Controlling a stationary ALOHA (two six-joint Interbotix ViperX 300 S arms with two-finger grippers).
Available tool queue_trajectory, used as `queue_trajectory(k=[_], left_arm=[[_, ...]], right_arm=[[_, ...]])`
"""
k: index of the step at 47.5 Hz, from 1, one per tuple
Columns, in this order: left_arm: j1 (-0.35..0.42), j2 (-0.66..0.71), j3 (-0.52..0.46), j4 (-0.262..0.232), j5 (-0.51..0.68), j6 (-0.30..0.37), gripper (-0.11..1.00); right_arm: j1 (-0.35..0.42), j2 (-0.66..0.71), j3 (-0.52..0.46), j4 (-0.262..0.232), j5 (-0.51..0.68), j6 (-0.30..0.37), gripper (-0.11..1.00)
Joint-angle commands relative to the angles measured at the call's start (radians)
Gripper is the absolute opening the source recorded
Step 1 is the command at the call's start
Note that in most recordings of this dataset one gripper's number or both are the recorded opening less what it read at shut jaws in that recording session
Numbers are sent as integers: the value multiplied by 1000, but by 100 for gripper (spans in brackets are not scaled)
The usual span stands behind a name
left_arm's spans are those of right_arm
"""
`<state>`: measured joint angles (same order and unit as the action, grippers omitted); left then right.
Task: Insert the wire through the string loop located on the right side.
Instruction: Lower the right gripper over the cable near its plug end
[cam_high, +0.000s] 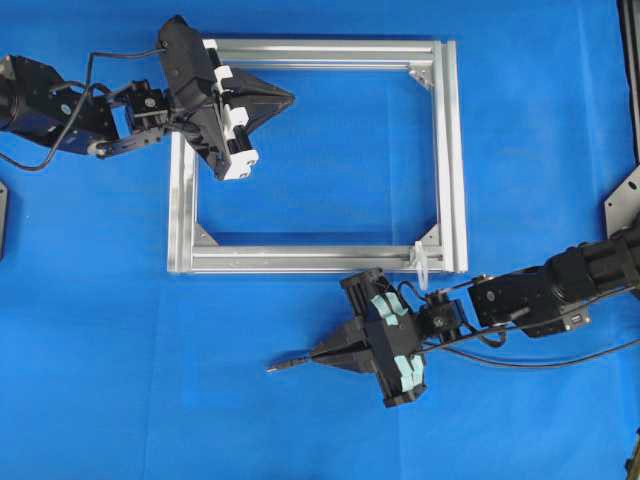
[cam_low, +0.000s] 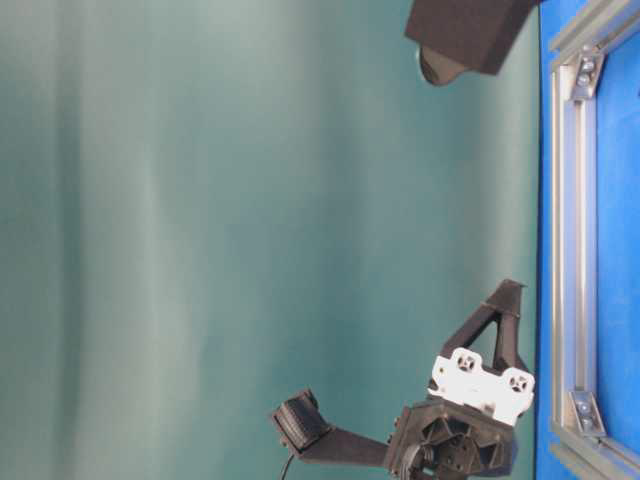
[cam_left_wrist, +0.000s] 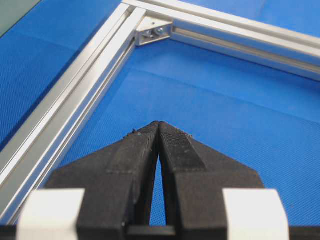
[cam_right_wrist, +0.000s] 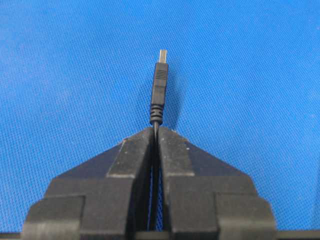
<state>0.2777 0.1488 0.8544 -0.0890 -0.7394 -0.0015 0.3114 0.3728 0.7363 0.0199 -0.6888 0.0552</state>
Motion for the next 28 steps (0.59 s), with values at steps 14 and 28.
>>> queue_trajectory(k=[14,28], left_arm=[[-2,-34,-8,2,-5,2,0],[-2,-34,-8,3,-5,2,0]], right_arm=[[3,-89,-11,-2,51,6,-4],[3,-238,-20,-2,244,3,-4]])
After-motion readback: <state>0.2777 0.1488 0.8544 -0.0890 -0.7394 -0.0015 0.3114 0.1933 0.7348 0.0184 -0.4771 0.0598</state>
